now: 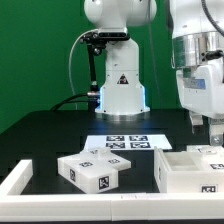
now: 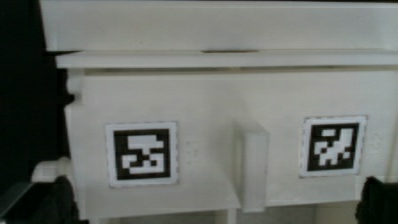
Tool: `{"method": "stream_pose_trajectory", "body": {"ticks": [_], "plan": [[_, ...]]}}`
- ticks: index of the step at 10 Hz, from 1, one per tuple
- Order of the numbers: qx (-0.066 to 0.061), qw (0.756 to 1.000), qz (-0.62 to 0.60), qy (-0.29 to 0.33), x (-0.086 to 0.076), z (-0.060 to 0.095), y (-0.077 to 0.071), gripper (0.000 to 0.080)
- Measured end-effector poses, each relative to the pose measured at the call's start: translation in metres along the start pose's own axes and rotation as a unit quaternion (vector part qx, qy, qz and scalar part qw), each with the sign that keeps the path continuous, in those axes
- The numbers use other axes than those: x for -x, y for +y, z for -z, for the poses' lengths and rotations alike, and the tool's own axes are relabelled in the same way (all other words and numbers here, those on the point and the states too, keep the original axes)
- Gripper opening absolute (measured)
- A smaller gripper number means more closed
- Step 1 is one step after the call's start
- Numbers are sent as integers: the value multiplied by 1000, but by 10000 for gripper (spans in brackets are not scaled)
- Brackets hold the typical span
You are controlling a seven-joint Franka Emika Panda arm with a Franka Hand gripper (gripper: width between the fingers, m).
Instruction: Assemble cabinet
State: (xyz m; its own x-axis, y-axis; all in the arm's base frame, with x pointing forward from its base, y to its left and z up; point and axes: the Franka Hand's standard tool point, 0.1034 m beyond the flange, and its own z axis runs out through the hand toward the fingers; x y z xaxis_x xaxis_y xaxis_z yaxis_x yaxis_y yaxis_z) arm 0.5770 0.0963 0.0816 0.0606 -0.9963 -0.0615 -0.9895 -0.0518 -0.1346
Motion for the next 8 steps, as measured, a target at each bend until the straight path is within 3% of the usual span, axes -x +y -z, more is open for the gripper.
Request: {"method": "stream_pose_trajectory", "body": {"ticks": [3, 5, 8], "plan": [[-11, 990, 137, 10, -22, 7, 14, 797], [-20, 996, 82, 19, -30, 7, 22, 797], [-21, 994, 101, 20, -31, 6, 22, 797]]}}
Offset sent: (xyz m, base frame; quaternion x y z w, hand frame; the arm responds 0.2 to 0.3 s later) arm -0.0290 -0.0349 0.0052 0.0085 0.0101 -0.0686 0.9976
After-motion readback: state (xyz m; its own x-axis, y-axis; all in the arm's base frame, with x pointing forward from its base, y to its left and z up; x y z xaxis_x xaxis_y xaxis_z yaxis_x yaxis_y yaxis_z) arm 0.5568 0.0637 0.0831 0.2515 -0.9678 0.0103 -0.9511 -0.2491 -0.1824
